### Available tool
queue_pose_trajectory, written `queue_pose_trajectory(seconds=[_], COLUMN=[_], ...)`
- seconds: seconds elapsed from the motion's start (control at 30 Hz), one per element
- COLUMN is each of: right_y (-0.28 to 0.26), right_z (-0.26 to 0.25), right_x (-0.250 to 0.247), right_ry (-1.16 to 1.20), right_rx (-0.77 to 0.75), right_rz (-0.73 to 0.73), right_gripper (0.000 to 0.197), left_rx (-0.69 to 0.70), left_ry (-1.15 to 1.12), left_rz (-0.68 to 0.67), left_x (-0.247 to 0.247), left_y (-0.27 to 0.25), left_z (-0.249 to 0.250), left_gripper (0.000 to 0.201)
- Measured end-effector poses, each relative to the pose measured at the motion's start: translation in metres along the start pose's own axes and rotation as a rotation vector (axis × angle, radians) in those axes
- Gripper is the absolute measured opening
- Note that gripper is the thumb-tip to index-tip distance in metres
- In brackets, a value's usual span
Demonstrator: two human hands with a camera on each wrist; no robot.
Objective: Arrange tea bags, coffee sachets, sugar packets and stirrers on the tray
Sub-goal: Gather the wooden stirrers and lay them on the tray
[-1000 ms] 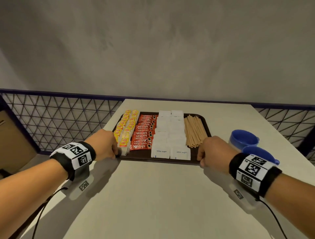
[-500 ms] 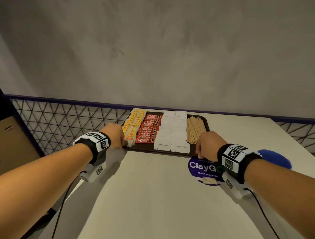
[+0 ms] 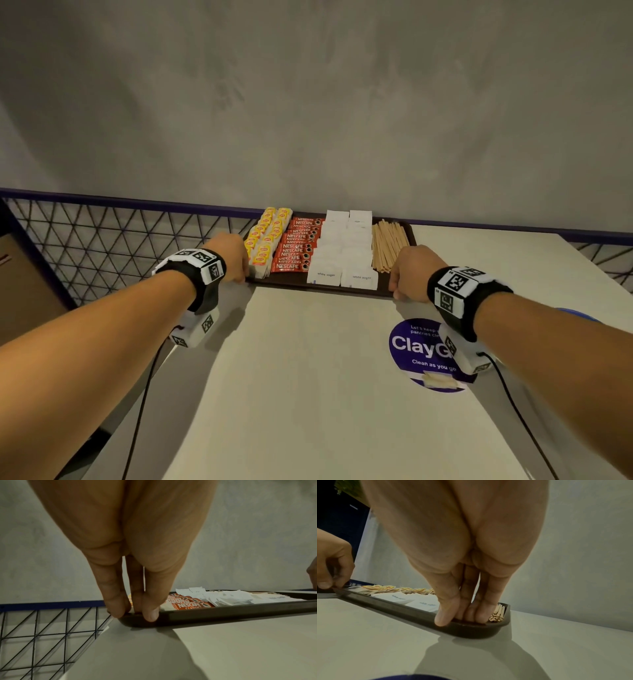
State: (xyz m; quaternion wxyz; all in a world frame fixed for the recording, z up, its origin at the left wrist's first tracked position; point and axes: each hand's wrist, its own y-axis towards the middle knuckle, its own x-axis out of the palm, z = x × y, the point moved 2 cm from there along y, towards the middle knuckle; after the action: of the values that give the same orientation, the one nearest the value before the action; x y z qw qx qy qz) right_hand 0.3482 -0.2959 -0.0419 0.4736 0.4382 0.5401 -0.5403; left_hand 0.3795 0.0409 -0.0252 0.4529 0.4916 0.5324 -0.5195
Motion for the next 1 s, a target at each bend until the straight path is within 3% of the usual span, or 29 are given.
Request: queue_pose_trajectory(seconds=[0.4,0.5,0.6,0.8,1.0], right_y=[-0.02,-0.044,-0.09,-0.212,-0.262], right_z=[0.003,0.008,0.029,0.095,0.161], right_x=[-0.011,-0.025,-0.051,-0.086,-0.058], right_ry=[0.14,0.283,0.37,0.437,0.308], right_rx=[-0.053,-0.077,-0.11,-0.094,0.078], right_rz=[0.039,0.037,0.037,0.001,0.047], right_gripper=[0.023,0.027,0.025,0.014,0.018], left_rx=[0.0,0.016,0.071,0.308,0.629], left_ry=[0.033,0.033,-0.063,-0.52,-0.609], left_rz=[0.02,0.0,0.081,0.282,0.197], left_x=[0.006,-0.002,-0.025,-0.083,-0.087], left_y=[-0.005,-0.019,-0.038,-0.106,-0.154], left_z=[-0.001,0.007,0.024,0.118,0.252], left_gripper=[0.015,0.022,0.025,0.009,0.009])
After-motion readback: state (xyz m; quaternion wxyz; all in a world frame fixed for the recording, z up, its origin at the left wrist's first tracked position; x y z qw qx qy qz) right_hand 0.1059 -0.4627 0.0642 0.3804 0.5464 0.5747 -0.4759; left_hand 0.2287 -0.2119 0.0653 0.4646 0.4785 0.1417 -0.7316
